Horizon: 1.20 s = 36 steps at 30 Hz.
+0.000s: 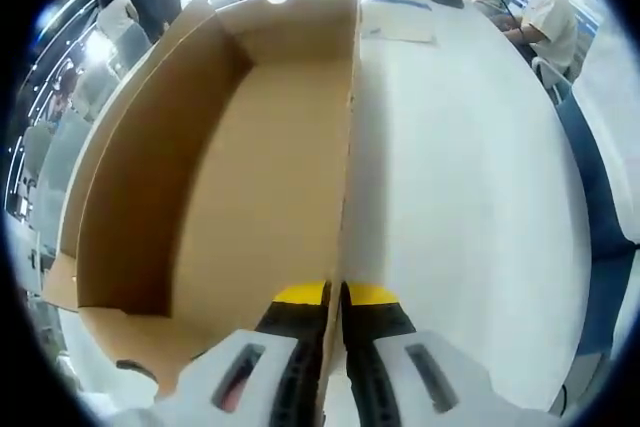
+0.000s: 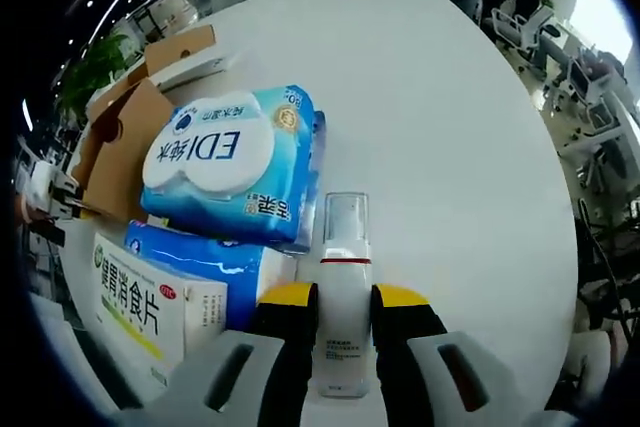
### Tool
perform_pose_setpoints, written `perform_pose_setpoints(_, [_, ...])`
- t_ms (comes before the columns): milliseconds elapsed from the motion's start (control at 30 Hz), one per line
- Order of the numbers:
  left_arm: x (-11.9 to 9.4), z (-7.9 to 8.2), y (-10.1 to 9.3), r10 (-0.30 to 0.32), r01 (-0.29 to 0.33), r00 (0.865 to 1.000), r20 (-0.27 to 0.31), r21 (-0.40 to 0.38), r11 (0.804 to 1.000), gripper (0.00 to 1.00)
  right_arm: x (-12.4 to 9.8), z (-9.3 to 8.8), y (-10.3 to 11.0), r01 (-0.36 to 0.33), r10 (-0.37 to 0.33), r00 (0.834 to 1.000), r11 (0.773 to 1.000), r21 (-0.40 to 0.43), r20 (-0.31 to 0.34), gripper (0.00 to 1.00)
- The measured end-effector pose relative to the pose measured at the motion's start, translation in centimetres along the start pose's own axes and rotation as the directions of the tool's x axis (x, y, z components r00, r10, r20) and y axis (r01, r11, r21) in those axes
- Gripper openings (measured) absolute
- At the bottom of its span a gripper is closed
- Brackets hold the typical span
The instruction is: Operate the shoe box by opening the lid, removing the specified soft item, and placing it in the target area until the item is outside and the box remains undamaged.
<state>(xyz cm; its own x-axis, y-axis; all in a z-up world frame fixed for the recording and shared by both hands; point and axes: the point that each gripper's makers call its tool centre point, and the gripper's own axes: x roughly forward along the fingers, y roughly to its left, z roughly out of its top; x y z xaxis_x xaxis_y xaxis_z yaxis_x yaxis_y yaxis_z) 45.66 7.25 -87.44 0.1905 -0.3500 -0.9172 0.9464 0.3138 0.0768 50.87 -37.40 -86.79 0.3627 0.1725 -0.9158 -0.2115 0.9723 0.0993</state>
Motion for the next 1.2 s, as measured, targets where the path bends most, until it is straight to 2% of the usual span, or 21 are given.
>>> perform_pose_setpoints(433, [0.0,0.0,0.1,0.001,-0.001,1.000,0.000,0.003,1.000,0.04,0.2,-0.2,0.0,0.004,-0.004,1.000,1.000,-0.002,0.007,0.21])
perform_pose_setpoints(567, [0.2,-0.3,0.4,0.000,0.000,1.000,0.001,0.004,1.000,0.04,0.1,0.3,-0.5,0.019,-0.019,0.999,1.000,0.001,0.029,0.26])
perform_pose_setpoints(667, [0.2,-0.2,0.2,0.000,0.000,1.000,0.002,0.003,1.000,0.04,-0.5,0.0,-0.3,0.017,-0.017,0.999,1.000,-0.002,0.027,0.26])
perform_pose_setpoints(767, [0.1,-0.1,0.0,0.001,-0.001,1.000,0.001,0.001,1.000,0.04,-1.2,0.0,-0.4,0.021,-0.022,0.998,1.000,0.002,0.051,0.24])
perform_pose_setpoints(1000, [0.0,-0.2,0.2,-0.001,0.001,1.000,0.003,0.007,1.000,0.04,-1.0,-0.1,-0.3,0.010,-0.011,0.998,1.000,0.011,0.059,0.18])
perform_pose_setpoints(1200, [0.0,0.0,0.0,0.003,-0.003,1.000,0.002,0.006,1.000,0.04,-1.3,-0.1,-0.2,0.008,-0.008,0.998,1.000,0.008,0.056,0.18])
